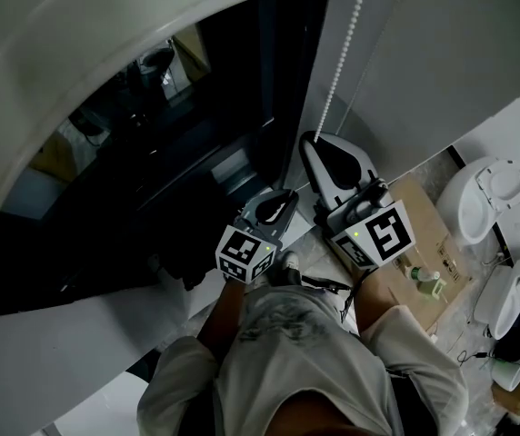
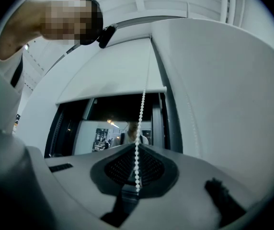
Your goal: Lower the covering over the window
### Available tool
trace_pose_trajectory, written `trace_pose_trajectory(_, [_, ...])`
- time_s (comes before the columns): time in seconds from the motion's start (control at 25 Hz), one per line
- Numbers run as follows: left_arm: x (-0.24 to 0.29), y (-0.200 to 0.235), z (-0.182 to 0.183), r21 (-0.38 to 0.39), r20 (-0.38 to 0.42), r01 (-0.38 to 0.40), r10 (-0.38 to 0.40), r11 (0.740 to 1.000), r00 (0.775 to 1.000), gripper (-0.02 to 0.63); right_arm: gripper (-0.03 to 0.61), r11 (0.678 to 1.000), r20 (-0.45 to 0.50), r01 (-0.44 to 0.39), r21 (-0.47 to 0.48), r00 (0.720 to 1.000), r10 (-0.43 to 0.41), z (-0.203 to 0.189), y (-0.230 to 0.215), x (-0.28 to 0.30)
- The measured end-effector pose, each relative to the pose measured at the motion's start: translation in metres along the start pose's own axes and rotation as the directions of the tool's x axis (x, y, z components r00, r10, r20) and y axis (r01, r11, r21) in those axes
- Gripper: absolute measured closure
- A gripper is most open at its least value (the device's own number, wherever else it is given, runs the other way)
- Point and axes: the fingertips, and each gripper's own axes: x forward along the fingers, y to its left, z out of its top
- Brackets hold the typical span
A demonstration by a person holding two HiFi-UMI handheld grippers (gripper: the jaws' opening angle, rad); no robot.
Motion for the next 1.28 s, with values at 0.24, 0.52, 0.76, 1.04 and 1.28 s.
trace_pose_trajectory(0.24, [-0.014, -0.003, 0.053, 0.022, 0.098, 0.001, -0.003, 1.0, 0.995, 0.589, 0.554, 1.0, 0.007, 0.012, 0.018, 1.0, -0.013, 0.001, -0.007, -0.006])
trace_pose_trajectory(0.52, [-0.023, -0.007, 0.115, 0.085, 0.194, -0.006, -0.011, 0.996, 0.981, 0.581, 0.554, 1.0, -0.098, -0.001, 0.022, 0.995, 0.003, -0.036, 0.0, -0.009])
trace_pose_trajectory(0.76, [-0.025, -0.007, 0.141, 0.097, 0.234, 0.001, -0.024, 0.995, 0.972, 0.543, 0.554, 0.998, -0.145, 0.021, 0.051, 0.989, -0.014, -0.059, 0.001, -0.017])
trace_pose_trajectory(1.04, [-0.015, -0.016, 0.163, 0.141, 0.255, 0.016, -0.052, 0.99, 0.966, 0.52, 0.555, 0.994, -0.253, 0.013, 0.108, 0.967, 0.015, -0.108, 0.019, -0.028])
trace_pose_trajectory(1.28, [-0.009, -0.02, 0.172, 0.159, 0.266, 0.022, -0.064, 0.987, 0.962, 0.523, 0.554, 0.994, -0.281, 0.003, 0.11, 0.959, 0.029, -0.128, 0.031, -0.033])
